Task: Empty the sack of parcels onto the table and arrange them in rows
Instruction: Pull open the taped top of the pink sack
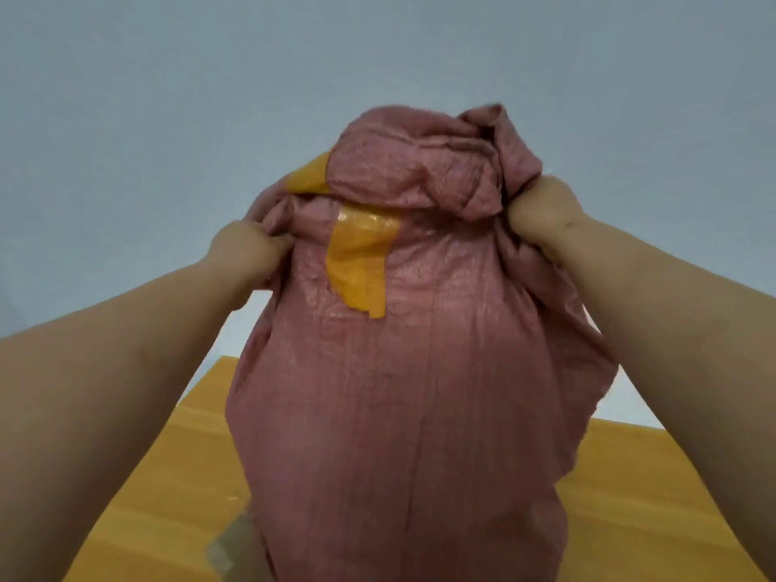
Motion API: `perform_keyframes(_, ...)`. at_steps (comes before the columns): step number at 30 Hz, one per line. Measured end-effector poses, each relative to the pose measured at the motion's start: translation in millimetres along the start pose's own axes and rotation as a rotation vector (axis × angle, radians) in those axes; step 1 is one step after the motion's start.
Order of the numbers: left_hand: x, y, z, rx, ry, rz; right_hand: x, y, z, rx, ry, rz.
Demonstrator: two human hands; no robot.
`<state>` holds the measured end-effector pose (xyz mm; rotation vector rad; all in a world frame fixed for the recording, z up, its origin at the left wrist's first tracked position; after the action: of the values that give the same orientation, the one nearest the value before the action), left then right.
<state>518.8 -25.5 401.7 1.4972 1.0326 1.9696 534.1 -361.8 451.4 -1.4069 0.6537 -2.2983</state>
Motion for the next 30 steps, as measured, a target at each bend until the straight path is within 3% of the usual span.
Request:
perform_keyframes(3,3.4,13.2,7.3,-0.012,0.037,-0.237,16.6,-16.0,3.4,0.005,0.187,0.195)
perform_keyframes(6,-4.3,6.7,9.3,-0.051,-0.095,-0.206,-5.8,-17.8,-7.3,-0.010,-0.030,0.077)
perform_keyframes(7,-4.2,3.4,9.4,-0.071,-0.114,-0.212,-8.8,-18.6,-10.3,-0.008,-0.040,0.060)
perform_keyframes(10,9.6,-4.6,13.6,-0.053,-0.032,-0.380,-3.4,-19.6,-13.1,0.007,0.150,0.279)
perform_keyframes(12,13.9,-16.0,16.2,-0.001,-0.071,-0.436,-16.8,-7.1,-16.1,-0.062,0.027,0.392)
perform_keyframes(15,7.2,-41.0,13.1,0.103,-0.213,-0.390,-43.0,39.4,-18.3,-0.357,-0.120,0.570)
perform_keyframes(20,2.1,-83.0,8.4,0.278,-0.211,-0.084,-59.3,93.0,-22.6,-0.640,-0.147,0.444)
perform_keyframes(26,-34.1,-108.2,-7.3,0.355,-0.410,0.043,-71.7,72.4,-66.2,-0.743,-0.339,0.545)
perform_keyframes(30,-44.5,-92.0,-11.8,0.352,-0.420,-0.060,-71.7,68.3,-59.8,-0.652,-0.237,0.451)
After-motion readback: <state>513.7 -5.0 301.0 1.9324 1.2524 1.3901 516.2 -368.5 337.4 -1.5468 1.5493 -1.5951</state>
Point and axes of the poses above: each hand's wrist, its own z-axis towards the middle knuckle, its own x-axis out of the back of the hand, y = z × x, the point moved 4 cm from there along z, towards the middle knuckle, and after that the axes turned 10 degrees about z, right-handed, at the moved point
